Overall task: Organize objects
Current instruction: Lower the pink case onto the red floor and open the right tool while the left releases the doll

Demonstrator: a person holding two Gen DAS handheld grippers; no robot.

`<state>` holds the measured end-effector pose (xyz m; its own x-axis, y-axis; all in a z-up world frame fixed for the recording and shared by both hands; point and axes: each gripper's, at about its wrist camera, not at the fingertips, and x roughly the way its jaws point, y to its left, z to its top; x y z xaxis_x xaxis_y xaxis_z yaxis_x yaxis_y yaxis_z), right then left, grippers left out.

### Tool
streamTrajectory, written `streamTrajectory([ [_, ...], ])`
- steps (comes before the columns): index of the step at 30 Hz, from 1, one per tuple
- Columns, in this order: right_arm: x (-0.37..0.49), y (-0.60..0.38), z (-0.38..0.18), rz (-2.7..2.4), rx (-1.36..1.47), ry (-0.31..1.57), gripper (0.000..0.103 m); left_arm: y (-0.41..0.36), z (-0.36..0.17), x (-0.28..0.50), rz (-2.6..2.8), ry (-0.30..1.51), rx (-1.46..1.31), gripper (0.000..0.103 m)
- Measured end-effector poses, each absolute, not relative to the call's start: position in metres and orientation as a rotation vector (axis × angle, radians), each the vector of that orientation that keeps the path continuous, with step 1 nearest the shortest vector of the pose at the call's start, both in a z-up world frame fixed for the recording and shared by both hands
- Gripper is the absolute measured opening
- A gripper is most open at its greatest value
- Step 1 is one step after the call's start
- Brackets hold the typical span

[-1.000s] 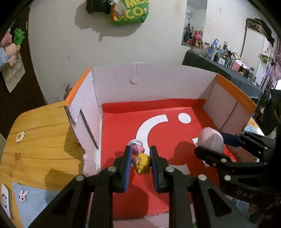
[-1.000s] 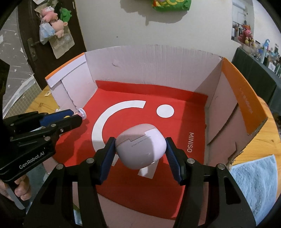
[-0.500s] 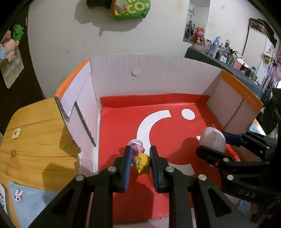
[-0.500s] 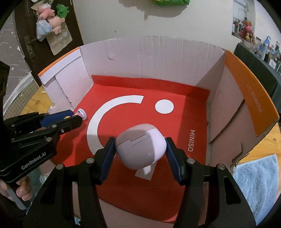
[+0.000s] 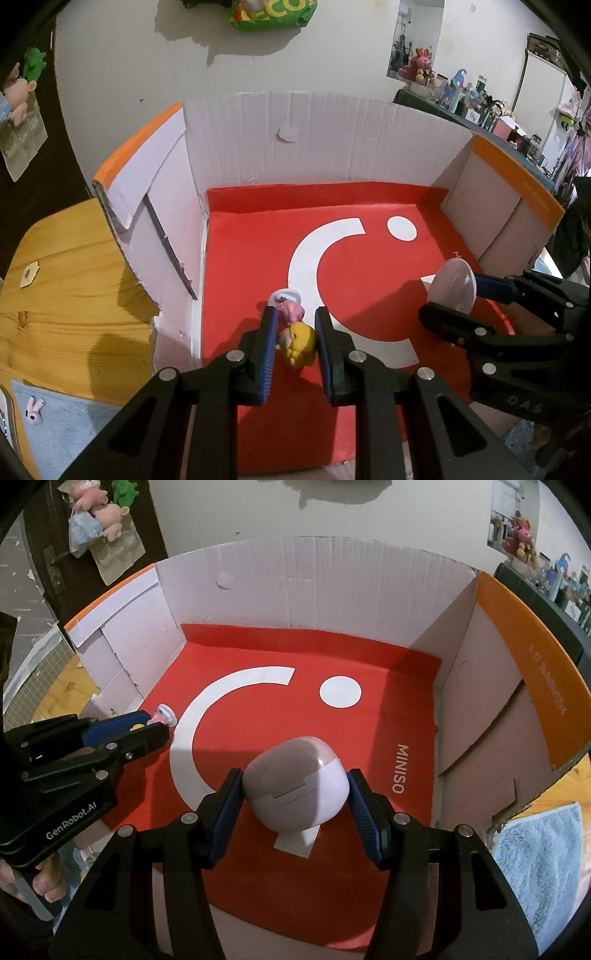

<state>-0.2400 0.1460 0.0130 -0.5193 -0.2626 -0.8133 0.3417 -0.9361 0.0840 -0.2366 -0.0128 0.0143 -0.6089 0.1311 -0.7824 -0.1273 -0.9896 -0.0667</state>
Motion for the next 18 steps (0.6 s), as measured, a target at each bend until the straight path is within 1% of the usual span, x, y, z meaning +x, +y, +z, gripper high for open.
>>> streamTrajectory([
  [3, -0.239, 0.147, 0.014, -2.467, 1.301, 0.12, 0.057, -0.014, 0.014, -0.237, 2.708, -0.005, -1.318, 0.022],
  [7, -0.239, 0.148, 0.016, -2.467, 1.292, 0.115, 0.065, -0.016, 0.014, -0.238, 2.722, -0.018, -1.317, 0.022],
  [12, -0.239, 0.148, 0.016, -2.465, 1.286, 0.114, 0.066, -0.012, 0.014, -0.238, 2.753, 0.046, -1.311, 0.023],
  [13, -0.239, 0.148, 0.015, -2.463, 1.286, 0.114, 0.066, -0.011, 0.015, -0.237, 2.757, 0.064, -1.302, 0.027],
  [14, -0.24, 0.147, 0.015, -2.46, 1.286, 0.115, 0.067, -0.01, 0.015, -0.238, 2.756, 0.075, -1.293, 0.036],
  [15, -0.24, 0.147, 0.015, -2.457, 1.286, 0.117, 0.067, -0.008, 0.015, -0.238, 2.746, 0.092, -1.284, 0.041],
  [16, -0.241, 0.147, 0.015, -2.454, 1.288, 0.117, 0.068, -0.006, 0.014, -0.239, 2.734, 0.107, -1.286, 0.053],
  [17, -0.241, 0.147, 0.015, -2.452, 1.29, 0.116, 0.068, -0.005, 0.011, -0.241, 2.721, 0.118, -1.296, 0.06],
  [18, -0.241, 0.148, 0.015, -2.45, 1.292, 0.115, 0.068, -0.005, 0.01, -0.241, 2.716, 0.117, -1.304, 0.06],
])
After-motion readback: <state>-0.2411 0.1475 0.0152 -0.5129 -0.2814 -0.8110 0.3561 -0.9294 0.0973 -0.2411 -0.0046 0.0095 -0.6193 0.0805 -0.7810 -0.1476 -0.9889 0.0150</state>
